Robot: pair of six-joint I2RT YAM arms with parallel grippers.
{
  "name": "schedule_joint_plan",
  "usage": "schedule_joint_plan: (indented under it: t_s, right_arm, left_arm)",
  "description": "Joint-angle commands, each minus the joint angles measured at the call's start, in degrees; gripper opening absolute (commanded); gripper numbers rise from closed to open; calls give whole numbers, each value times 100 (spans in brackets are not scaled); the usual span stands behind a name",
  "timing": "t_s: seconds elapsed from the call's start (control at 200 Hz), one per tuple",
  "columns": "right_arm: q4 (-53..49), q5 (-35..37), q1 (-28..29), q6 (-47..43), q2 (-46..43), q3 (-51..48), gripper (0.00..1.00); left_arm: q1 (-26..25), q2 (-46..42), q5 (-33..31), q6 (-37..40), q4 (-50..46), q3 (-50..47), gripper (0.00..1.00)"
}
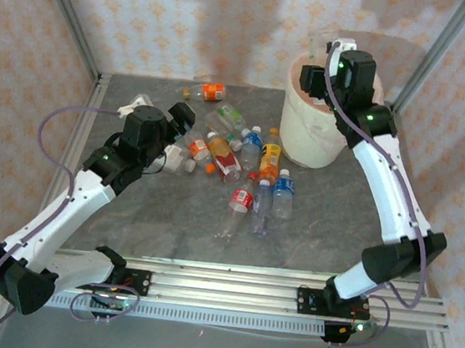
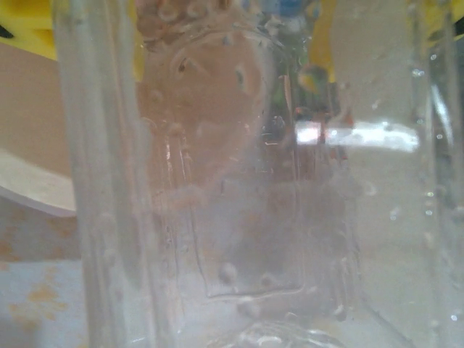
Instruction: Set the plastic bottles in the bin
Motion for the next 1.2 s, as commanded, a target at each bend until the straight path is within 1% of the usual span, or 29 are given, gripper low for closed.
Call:
schedule_joint_plan:
  t_s: [0.0,0.16,0.3,0.35,0.495,0.61,0.761,0.881,1.081,1.196]
  right_arm:
    - [-288,661,-243,-101,422,412,48]
    - [-452,593,-592,39,1011,751,47]
    - [-685,521,-785,-28,1602,1150,48]
    - [-925,471,-829,-31,1894,1362,50]
    - [-1299,334,-859,23,2489,1683,49]
    - [-1410,235,-882,186,2832,1835,51]
    - [-1845,115,-920,452,3288,2378,55]
    - [-2209,139,-919,517,3567,2784,57]
    - [-2329,132,-923,551,3475,2912,68]
    - [-2320,148,-919,551,3293,2920,78]
  left_arm:
    - [101,70,17,-208,-322,79,100]
    - [225,129,215,-354,-319,-28,100]
    - [235,92,330,-183,-182,-115,100]
    - [243,68,281,-125,-213,-121,100]
    - [278,-24,157,20,-331,-157,100]
    - [295,-90,-43,-88,-427,-258,100]
    - [340,-76,-199,-205,-540,-344,100]
    - [351,56,-185,-193,-658,-262,100]
    - [349,360,-145,-134,-949,21,100]
    - [349,358,99,1,-702,-43,100]
